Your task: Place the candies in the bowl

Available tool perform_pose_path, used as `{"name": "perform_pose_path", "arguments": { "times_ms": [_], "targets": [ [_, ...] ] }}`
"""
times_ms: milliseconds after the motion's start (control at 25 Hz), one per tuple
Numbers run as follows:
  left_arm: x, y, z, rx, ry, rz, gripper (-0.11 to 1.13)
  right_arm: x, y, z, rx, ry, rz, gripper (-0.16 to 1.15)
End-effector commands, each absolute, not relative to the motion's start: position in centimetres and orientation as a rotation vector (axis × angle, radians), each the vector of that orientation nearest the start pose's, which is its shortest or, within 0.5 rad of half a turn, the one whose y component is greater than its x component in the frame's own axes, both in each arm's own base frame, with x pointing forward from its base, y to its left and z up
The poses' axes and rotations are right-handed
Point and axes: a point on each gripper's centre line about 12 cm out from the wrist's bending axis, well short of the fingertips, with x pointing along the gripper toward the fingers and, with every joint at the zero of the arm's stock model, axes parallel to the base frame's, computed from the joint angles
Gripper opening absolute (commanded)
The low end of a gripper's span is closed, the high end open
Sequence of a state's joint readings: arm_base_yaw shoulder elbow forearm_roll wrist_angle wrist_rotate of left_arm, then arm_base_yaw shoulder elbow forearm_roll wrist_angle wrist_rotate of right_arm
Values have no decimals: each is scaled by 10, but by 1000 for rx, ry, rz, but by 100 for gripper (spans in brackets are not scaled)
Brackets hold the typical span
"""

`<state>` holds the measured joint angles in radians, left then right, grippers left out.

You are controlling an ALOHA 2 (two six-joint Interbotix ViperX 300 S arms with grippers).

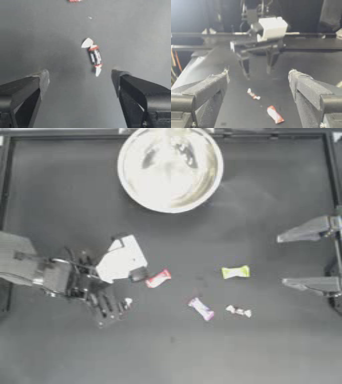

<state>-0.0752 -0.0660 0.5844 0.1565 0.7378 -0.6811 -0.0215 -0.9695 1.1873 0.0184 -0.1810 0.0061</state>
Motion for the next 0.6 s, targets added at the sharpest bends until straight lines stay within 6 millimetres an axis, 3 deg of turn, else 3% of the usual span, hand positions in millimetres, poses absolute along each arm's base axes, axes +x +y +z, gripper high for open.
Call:
{"name": "perform_pose_path", "arguments": {
  "times_ms": [40, 600],
  "targets": [
    [349, -17, 180, -392, 1139, 348, 102, 199, -5, 280, 29, 27, -26, 100],
    [364, -28, 145, -406, 1206, 380, 102, 199, -4, 280, 29, 24, -24, 100]
  ]
}}
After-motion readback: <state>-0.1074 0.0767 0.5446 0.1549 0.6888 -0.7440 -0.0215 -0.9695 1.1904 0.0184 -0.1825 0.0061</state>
